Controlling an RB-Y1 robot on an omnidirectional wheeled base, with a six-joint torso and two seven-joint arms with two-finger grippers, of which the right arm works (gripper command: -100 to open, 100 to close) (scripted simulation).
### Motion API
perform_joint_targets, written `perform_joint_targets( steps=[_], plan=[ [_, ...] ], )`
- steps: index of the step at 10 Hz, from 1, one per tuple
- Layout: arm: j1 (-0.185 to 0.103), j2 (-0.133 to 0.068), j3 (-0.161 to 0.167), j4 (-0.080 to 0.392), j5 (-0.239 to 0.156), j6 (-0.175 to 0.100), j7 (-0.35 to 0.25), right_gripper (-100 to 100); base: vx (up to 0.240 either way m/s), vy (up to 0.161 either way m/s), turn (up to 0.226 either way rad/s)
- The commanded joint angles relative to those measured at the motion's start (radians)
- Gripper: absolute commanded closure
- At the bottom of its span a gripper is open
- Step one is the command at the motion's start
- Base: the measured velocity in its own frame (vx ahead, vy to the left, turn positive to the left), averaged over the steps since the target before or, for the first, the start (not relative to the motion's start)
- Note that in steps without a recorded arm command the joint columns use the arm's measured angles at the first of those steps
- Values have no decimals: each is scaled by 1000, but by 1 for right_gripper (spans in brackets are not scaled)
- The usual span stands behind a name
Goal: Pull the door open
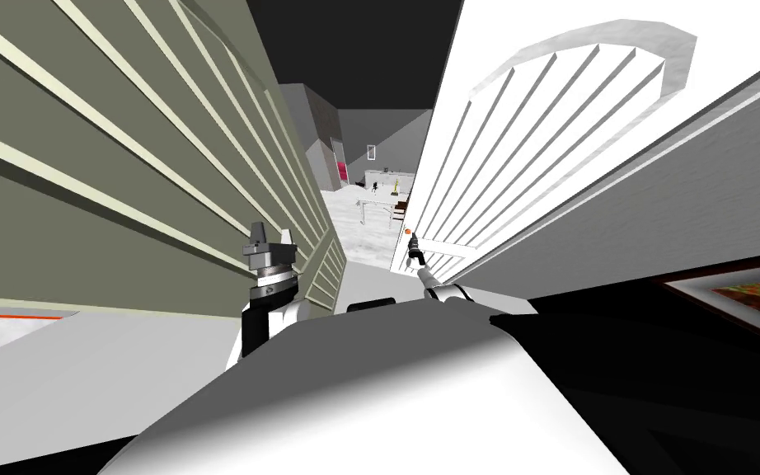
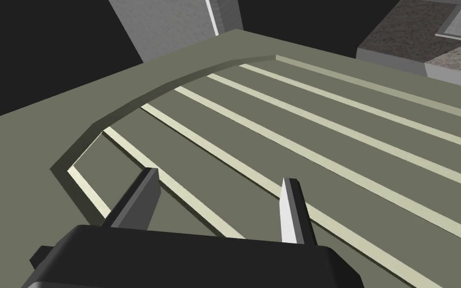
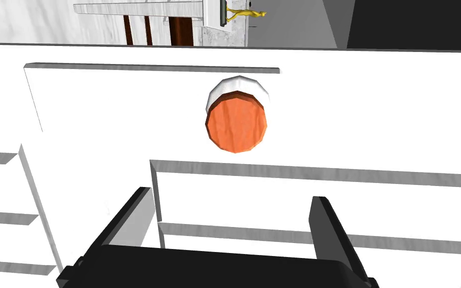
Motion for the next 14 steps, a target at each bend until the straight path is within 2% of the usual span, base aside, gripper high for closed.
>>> perform_joint_targets(
  steps=[1, 4, 6, 7, 8, 13, 14],
  plan=[
    [-5, 15, -5, -3, 1, 3, 16, -100, 204, -62, -48],
    [-20, 41, -12, 4, 4, 3, 41, -100, 208, -27, -136],
    [-27, 53, -14, 6, 5, 3, 53, -100, 217, 65, -148],
    [-31, 46, -11, 18, 6, -3, 43, -100, 91, 39, -29],
    [-31, 46, -11, 18, 6, -3, 43, 100, -9, -5, 22],
    [-31, 46, -11, 18, 6, -3, 43, 100, -17, -6, 9],
    [-27, 37, 2, 18, 11, 0, 25, 100, -89, -24, 189]
  ],
)
